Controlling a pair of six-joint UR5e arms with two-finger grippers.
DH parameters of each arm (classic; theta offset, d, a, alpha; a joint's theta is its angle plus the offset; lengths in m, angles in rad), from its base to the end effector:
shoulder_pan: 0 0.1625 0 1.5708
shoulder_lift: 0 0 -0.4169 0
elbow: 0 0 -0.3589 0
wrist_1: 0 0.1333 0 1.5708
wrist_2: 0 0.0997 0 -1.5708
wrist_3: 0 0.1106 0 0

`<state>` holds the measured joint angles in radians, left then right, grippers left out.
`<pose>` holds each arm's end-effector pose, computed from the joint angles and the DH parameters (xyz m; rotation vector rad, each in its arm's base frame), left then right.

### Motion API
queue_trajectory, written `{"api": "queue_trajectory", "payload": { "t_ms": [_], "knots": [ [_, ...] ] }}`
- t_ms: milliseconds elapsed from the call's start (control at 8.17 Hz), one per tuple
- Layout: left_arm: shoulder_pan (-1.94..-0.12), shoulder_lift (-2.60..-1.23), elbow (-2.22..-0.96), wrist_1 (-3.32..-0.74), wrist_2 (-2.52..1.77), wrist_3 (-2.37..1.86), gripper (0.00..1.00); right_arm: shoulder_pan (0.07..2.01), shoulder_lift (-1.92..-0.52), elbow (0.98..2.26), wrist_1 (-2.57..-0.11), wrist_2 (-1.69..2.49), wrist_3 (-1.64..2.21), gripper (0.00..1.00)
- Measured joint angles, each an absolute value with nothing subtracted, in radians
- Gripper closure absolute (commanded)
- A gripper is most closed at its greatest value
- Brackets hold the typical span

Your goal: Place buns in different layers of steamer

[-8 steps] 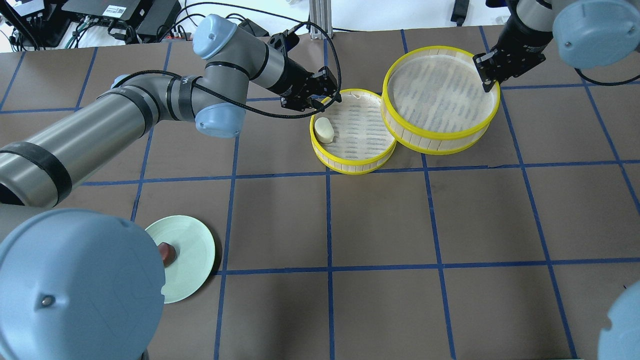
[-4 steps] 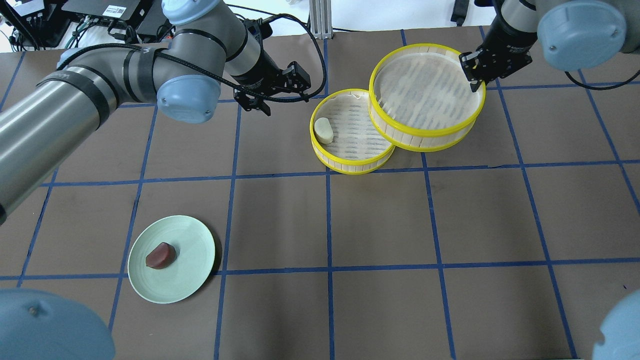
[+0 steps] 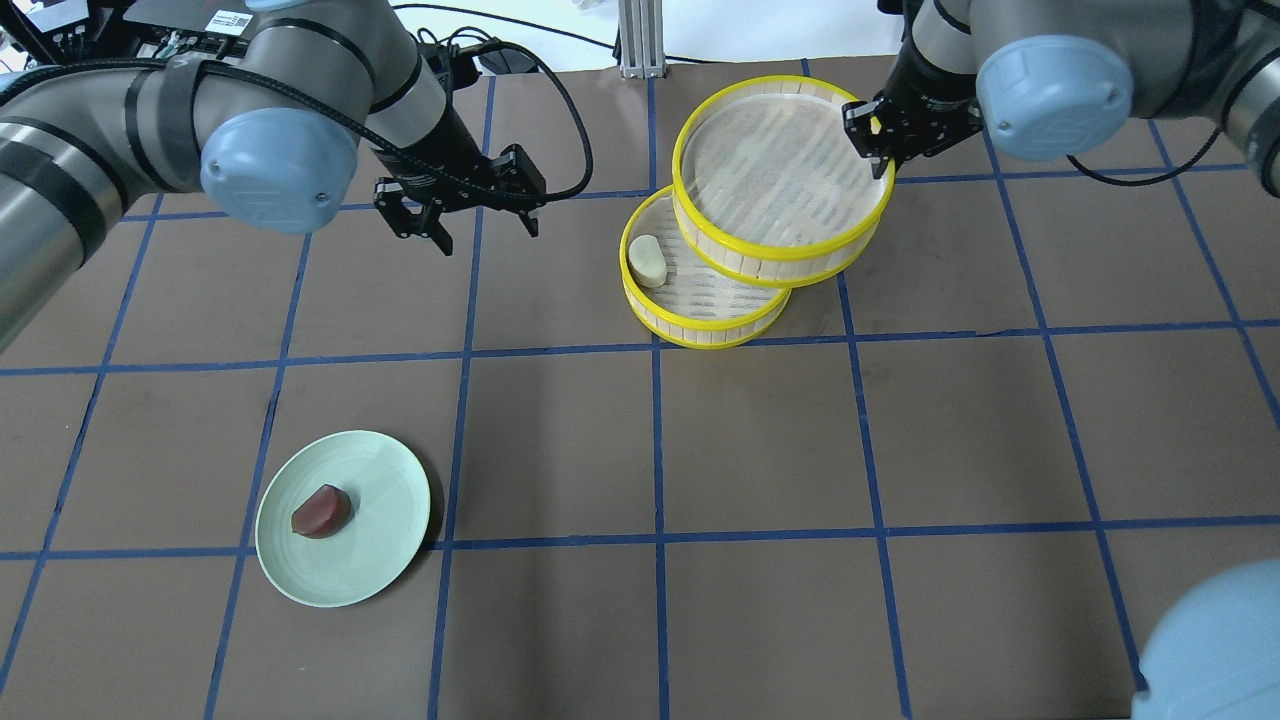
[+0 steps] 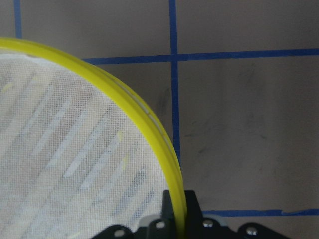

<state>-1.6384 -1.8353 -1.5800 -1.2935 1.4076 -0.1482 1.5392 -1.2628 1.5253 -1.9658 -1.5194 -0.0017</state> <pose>-0.1884 -0.5431 0.3591 0.1196 -2.9765 -0.0209 0.1204 -0.5905 0.3703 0.0409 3.0854 -0.2060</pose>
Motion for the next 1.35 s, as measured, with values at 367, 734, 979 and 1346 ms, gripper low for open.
{"api": "queue_trajectory", "payload": {
  "t_ms": [367,734,979,1346],
  "knots": [
    [-1.556,-1.689,-1.695,-1.479,1.559,0.028,0.00,1.607,-1.189,1.526,-2.045,-1.519,0.139,0.97],
    [-1.523,-1.634,-1.784,-1.572,1.729,0.266,0.00,1.634,-1.148,1.530,-2.080,-1.519,0.204,0.97],
    [-1.522,-1.631,-1.859,-1.589,1.771,0.305,0.00,1.635,-1.125,1.536,-2.102,-1.519,0.204,0.97],
    [-1.526,-1.664,-1.930,-1.579,1.841,0.309,0.03,1.635,-1.118,1.546,-2.105,-1.520,0.207,0.97]
  ]
}}
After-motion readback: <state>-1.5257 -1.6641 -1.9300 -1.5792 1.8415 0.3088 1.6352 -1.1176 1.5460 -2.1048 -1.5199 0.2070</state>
